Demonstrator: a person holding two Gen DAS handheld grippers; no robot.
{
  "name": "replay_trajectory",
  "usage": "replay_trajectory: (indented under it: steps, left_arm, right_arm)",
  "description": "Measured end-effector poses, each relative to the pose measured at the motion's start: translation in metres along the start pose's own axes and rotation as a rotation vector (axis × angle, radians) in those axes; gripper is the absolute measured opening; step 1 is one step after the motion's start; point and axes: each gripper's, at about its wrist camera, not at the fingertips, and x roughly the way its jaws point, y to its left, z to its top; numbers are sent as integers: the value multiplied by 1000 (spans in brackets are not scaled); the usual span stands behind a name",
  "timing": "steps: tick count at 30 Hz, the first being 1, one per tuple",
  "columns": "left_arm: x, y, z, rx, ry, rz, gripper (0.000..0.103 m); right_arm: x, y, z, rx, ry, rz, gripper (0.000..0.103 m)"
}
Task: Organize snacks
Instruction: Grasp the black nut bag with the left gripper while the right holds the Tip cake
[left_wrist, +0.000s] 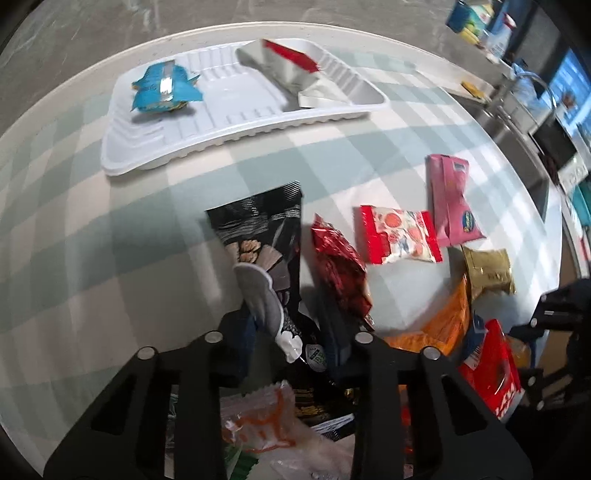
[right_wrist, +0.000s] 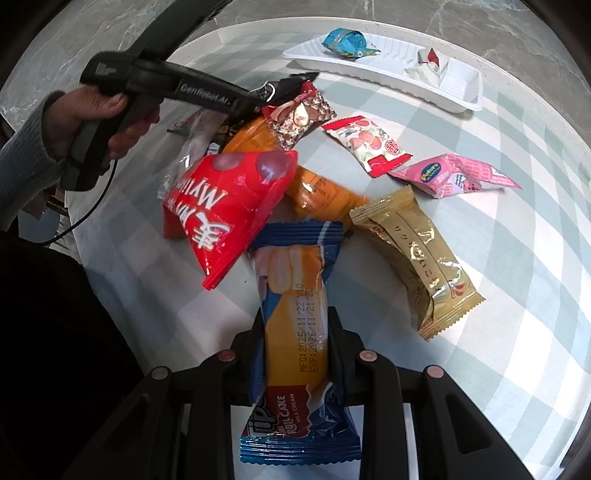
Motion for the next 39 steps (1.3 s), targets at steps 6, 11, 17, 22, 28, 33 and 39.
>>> replay_trajectory:
  steps: [6, 11, 17, 22, 28, 33, 39]
  left_arm:
    - [-2, 6, -3, -38, -5, -50, 21]
    - [-5, 19, -7, -87, 1, -116, 18]
    - [-5, 27, -9, -146, 3, -166, 18]
    - [-4, 30, -8, -158, 14, -180, 21]
    - [-6, 27, -8, -134, 14, -163, 21]
    - [-7, 22, -10, -114, 4, -140, 18]
    - [-12, 32, -15, -165, -23, -189, 17]
  right_arm:
    - [-4, -14, 0, 50, -10, 37, 30]
    - [-7, -24, -1, 100, -21, 69, 30]
    - [-10, -32, -3, 138, -23, 100, 31]
    - [-13, -40, -2, 148, -25, 108, 31]
    - [-12, -38, -3, 150, -27, 108, 31]
    - [-13, -39, -3, 164, -34, 119, 29]
    - [-19, -59, -8, 263, -61, 201, 29]
